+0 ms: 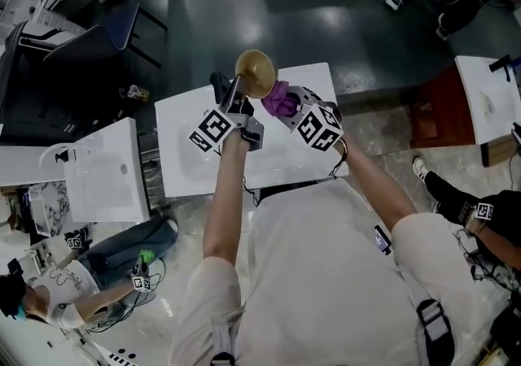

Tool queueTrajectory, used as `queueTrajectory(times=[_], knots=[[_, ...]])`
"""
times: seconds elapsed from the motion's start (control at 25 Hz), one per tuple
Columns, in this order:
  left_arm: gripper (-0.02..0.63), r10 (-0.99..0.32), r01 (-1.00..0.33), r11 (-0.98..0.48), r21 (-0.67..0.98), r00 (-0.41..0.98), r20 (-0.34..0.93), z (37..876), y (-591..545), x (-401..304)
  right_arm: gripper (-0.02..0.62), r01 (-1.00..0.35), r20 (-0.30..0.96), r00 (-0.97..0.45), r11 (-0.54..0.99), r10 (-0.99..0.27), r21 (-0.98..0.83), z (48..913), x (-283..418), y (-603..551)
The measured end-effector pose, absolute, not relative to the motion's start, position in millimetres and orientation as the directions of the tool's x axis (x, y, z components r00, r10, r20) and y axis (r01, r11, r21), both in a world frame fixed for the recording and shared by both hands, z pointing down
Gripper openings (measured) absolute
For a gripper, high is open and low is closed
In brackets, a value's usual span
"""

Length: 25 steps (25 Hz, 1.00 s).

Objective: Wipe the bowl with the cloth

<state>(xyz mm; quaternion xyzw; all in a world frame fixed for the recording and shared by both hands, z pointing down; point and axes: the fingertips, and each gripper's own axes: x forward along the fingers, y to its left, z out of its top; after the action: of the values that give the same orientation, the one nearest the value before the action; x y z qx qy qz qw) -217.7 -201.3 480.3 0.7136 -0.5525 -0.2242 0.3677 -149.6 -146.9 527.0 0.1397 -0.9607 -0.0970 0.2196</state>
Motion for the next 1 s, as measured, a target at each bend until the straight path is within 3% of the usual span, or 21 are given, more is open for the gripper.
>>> queueTrajectory(times=[0.36, 0.44, 0.68, 0.84, 1.0], knots=[[0.018, -0.906, -0.408, -0.223, 0.885, 0.421, -0.034, 474, -186, -191, 0.121, -0.158, 0.405, -0.884, 0.964, -0.234, 0.213, 540, -169, -143], [0.018, -0.885, -0.426, -0.247, 0.871, 0.466, -0.023, 475, -182, -184, 0.121, -0.152, 0.391, -0.892, 0.965, -0.227, 0.214, 538, -173, -147], [0.019, -0.841, -0.417, -0.298, 0.859, 0.541, -0.029, 470, -171, -173, 0.121, -0.172, 0.34, -0.904, 0.948, -0.26, 0.269, 522, -170, -169], [0.02, -0.814, -0.29, -0.282, 0.914, 0.576, -0.069, 470, -162, -159, 0.121, -0.195, 0.32, -0.904, 0.939, -0.284, 0.283, 515, -160, -185], [0.02, -0.781, -0.38, -0.297, 0.876, 0.624, 0.006, 488, -154, -158, 0.121, -0.181, 0.331, -0.896, 0.925, -0.296, 0.335, 508, -151, -196]])
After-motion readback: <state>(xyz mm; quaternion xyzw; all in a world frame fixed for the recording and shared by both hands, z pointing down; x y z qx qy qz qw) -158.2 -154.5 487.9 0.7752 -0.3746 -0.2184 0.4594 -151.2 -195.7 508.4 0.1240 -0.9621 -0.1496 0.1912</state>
